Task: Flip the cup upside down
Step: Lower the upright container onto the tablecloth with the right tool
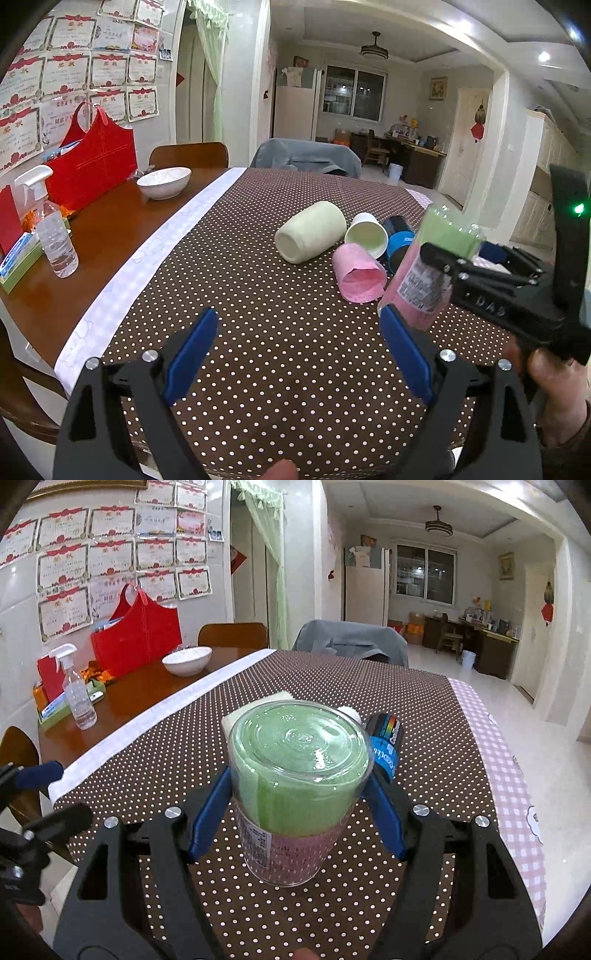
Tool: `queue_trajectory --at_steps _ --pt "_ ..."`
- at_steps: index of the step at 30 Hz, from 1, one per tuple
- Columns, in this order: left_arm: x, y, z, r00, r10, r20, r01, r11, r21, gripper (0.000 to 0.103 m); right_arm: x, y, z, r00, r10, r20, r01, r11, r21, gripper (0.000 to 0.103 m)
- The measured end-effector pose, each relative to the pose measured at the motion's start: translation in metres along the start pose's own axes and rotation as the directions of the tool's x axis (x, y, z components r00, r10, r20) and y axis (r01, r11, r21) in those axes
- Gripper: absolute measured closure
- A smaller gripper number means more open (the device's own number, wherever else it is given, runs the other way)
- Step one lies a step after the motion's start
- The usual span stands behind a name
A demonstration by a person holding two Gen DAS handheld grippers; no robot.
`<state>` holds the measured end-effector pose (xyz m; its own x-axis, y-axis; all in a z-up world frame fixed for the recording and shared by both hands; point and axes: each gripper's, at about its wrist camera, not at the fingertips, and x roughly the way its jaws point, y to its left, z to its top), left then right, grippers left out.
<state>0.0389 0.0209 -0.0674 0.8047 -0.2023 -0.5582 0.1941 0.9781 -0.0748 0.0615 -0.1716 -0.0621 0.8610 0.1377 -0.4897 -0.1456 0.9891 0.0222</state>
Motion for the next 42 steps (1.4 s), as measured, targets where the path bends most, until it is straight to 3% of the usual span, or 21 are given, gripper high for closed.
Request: queue_trajectory --at_steps 11,12,14,15,42 --pt "0.002 -0.002 0.000 1.000 -0.001 -0.007 0.002 1.000 0.004 0.015 0.019 0.008 -0.009 0.998 -0.001 -0.056 -0.001 0.999 -0.042 0.031" --pt "0.002 -0.001 0.000 1.000 -0.001 -0.006 0.001 1.000 0.005 0.015 0.019 0.008 -0.010 0.998 0.006 -0.056 -0.009 0.999 -0.039 0.029" --pt "0.002 -0.002 0.000 1.000 -0.001 -0.005 0.001 1.000 0.005 0.015 0.016 0.006 -0.009 0.999 0.023 -0.039 -0.024 1.000 -0.020 0.008" --pt "0.002 -0.002 0.000 1.000 -0.001 -0.004 0.001 1.000 0.004 0.015 0.014 0.005 -0.007 0.999 0.033 -0.027 -0.033 0.999 -0.007 0.006" --pt "-0.031 -0.017 0.013 0.997 0.028 0.073 -0.031 0.999 0.043 0.015 -0.049 -0.018 0.026 0.992 0.120 0.027 -0.123 0.977 0.176 0.006"
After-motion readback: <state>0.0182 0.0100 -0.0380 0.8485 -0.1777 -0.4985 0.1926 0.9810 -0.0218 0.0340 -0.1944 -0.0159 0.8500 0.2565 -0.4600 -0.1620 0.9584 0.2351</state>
